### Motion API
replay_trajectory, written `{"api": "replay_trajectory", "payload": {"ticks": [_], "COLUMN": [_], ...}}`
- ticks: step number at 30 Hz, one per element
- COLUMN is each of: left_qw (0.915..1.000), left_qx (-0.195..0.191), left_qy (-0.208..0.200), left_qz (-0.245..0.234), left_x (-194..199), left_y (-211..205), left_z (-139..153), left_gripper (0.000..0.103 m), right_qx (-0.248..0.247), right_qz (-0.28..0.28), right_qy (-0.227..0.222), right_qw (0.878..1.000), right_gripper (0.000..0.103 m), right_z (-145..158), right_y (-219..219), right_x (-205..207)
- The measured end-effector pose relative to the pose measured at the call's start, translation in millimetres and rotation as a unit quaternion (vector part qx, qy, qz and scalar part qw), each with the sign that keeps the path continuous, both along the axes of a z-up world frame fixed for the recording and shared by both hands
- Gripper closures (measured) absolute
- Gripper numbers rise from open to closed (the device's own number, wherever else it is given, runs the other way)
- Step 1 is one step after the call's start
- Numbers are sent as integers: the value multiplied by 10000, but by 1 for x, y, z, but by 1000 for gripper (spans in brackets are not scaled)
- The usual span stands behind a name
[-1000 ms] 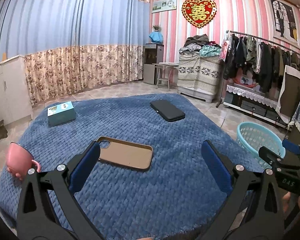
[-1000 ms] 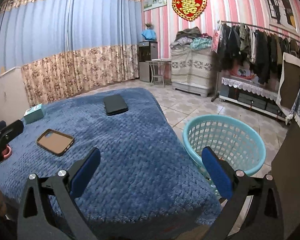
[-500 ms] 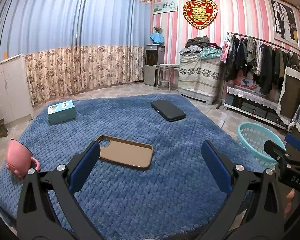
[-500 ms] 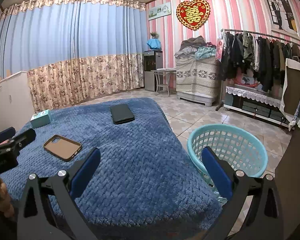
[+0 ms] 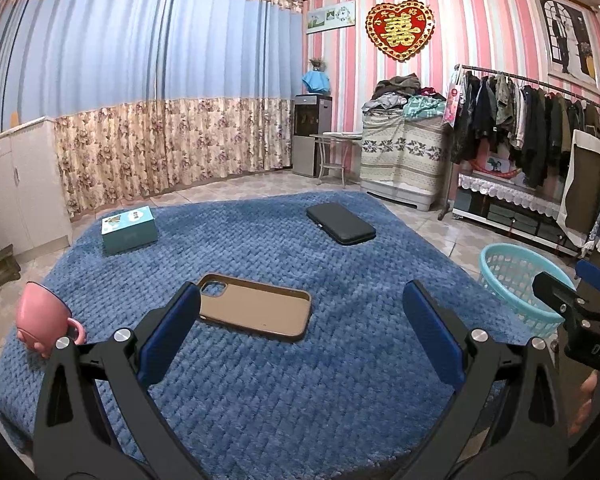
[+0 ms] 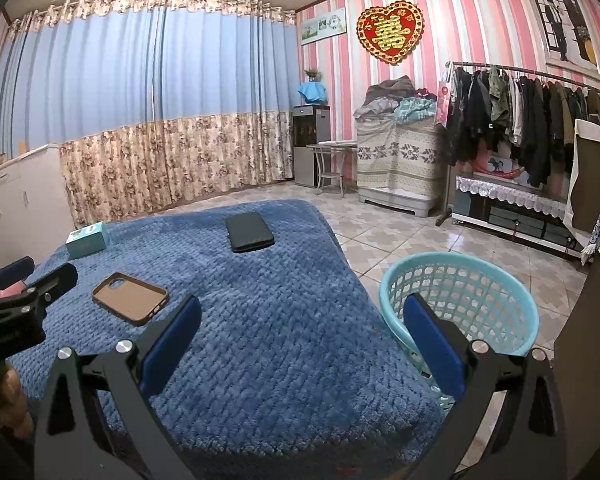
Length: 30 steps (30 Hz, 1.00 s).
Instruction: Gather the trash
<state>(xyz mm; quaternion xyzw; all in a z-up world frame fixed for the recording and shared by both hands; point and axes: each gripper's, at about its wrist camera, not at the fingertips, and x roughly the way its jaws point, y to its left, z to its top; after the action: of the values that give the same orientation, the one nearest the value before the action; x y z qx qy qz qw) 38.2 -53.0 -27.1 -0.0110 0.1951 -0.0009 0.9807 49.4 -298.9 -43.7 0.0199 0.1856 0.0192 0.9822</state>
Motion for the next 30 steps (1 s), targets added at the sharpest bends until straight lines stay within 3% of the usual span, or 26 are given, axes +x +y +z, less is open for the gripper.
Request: {"api": "replay_trajectory", "payload": {"ticks": [30], "left_qw": [10000], "left_qx": [34], "left_qy": [-86], "left_qz": [30], "left_x": [-2], "left_y": [0], "left_z": [1], "left_gripper": [5], "right_qx": [4], "right_qz": [-3], "right_qy": [5], "right_qw": [10000], "right_gripper": [4], "right_z": [-1], "right_y": [-1], "right_x": [0]}}
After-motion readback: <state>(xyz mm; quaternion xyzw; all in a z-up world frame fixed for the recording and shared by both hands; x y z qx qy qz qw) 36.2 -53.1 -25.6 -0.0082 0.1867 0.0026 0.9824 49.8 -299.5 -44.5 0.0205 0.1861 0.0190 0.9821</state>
